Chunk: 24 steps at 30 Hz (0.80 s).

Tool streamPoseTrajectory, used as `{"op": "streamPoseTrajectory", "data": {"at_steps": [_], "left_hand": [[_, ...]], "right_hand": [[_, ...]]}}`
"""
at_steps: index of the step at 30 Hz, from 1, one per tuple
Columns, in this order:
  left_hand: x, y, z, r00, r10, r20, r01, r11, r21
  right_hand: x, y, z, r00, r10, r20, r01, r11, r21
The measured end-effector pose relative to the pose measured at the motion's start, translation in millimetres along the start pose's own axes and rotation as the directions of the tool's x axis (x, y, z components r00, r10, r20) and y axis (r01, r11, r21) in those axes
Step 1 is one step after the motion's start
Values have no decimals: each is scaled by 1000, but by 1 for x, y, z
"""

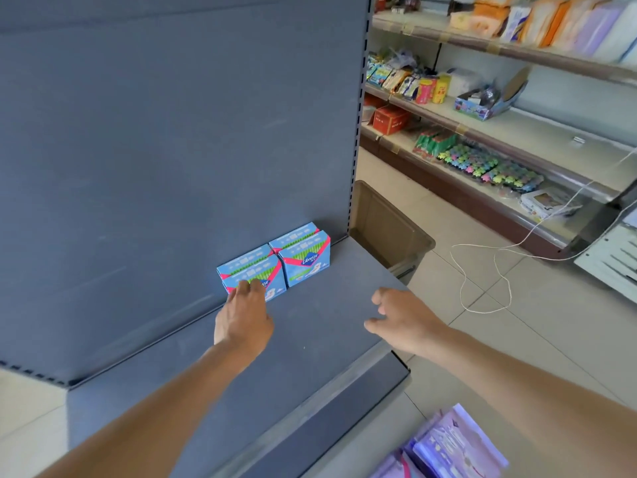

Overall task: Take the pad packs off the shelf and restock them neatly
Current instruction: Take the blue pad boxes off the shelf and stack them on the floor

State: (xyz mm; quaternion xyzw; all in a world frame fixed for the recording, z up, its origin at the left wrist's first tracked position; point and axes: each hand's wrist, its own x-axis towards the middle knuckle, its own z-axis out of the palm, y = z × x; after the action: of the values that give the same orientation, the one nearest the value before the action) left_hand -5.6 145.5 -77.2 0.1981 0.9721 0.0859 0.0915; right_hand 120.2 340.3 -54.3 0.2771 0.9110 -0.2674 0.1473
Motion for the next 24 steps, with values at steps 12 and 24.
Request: {"op": "streamPoseTrajectory", "data": {"at_steps": [12,24], "left_hand": [[60,-34,46,995,96,22,-98,988,120],[62,-65,74,977,211,-32,-210,977,20]], "right_hand": [[86,-25,27,998,64,-19,-63,996,60],[148,-74,47,921,-154,-358,159,987,-16]]}}
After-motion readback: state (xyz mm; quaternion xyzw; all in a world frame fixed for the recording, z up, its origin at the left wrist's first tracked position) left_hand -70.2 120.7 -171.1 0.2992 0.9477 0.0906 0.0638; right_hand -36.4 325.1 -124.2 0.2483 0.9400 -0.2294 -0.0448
